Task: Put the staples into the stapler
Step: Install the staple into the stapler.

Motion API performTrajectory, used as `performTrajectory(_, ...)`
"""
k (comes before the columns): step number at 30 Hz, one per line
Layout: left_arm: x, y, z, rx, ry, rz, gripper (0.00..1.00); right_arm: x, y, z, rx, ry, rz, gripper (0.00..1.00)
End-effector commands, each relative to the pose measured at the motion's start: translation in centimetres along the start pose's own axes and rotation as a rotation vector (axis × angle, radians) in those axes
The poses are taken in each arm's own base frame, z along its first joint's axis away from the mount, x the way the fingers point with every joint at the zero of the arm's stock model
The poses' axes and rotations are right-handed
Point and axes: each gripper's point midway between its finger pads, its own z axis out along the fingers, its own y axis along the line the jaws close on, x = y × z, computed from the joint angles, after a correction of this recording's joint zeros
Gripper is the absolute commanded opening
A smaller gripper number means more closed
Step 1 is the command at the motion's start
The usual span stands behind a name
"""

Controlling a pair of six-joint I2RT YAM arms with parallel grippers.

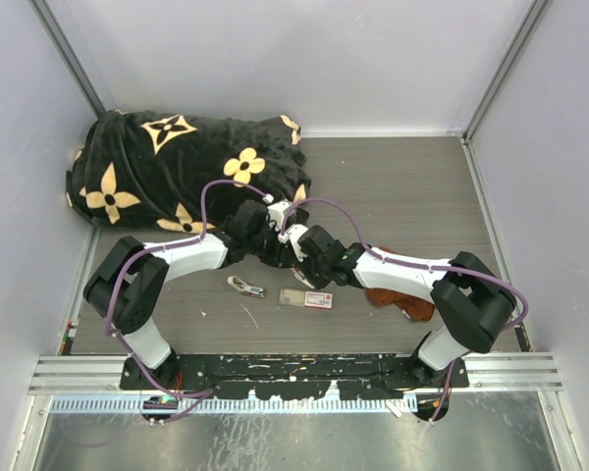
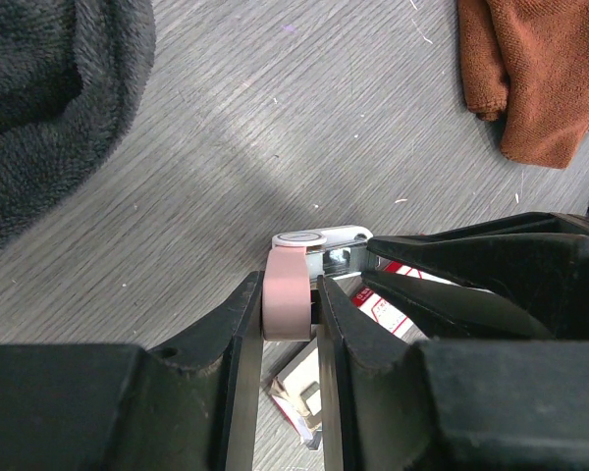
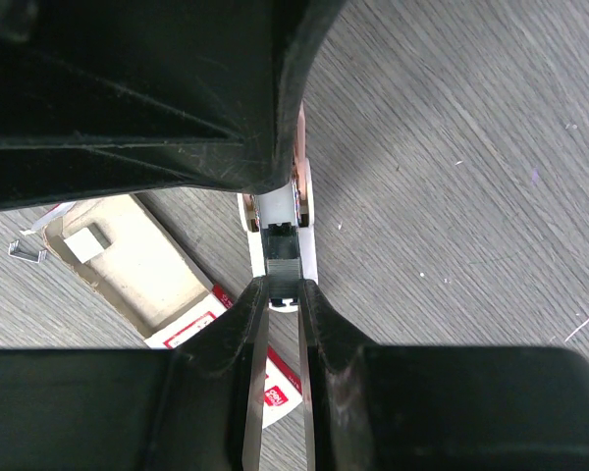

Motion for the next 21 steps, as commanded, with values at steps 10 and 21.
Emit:
performTrajectory(10, -2.35, -1.92, -0.12, 0.06, -0.051, 0.073, 0.26, -1.83, -0.68, -0.14, 0.029, -0.047, -0.001, 0.2)
performTrajectory(21, -2.37, -1.9, -0.09, 0.057, -0.05, 0.071, 0.26, -2.04, -0.7, -0.39, 0.032, -0.056, 0.004, 0.29)
